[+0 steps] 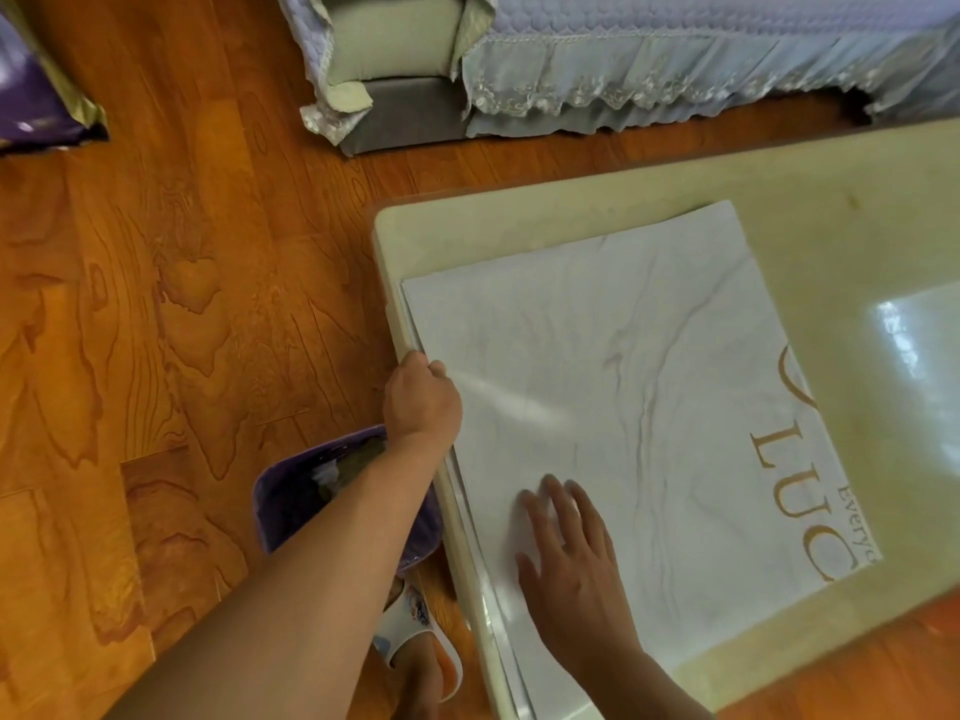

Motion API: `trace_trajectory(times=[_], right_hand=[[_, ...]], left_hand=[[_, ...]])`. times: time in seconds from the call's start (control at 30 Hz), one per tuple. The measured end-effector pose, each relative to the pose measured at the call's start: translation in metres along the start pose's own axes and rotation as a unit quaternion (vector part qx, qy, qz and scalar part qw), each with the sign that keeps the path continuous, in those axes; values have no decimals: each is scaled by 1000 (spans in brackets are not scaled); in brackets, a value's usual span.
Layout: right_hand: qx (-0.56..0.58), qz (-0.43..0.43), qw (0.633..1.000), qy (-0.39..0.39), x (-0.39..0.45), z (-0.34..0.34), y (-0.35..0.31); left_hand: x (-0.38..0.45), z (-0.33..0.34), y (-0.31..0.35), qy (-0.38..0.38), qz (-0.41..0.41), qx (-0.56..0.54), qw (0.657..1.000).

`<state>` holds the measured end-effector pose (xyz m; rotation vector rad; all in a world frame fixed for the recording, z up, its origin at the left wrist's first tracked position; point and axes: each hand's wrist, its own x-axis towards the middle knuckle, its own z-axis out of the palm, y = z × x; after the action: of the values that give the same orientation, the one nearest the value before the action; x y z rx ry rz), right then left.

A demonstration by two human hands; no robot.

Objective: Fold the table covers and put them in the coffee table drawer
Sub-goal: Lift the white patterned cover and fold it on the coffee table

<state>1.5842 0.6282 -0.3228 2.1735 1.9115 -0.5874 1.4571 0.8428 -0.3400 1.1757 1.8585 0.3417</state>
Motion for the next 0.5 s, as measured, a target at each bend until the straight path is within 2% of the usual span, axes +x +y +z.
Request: trace_trajectory(times=[0.17, 0.4, 0.5], right_hand=[[-6, 16, 1000, -19, -6, 6, 19], [-2, -1, 999, -35, -5, 6, 29], [7, -5, 999, -41, -5, 8, 31]], left_hand=[[-2, -1, 8, 10, -12, 31, 999], [-9, 3, 1, 69, 0, -47, 996], [-10, 7, 1, 89, 0, -21, 996]])
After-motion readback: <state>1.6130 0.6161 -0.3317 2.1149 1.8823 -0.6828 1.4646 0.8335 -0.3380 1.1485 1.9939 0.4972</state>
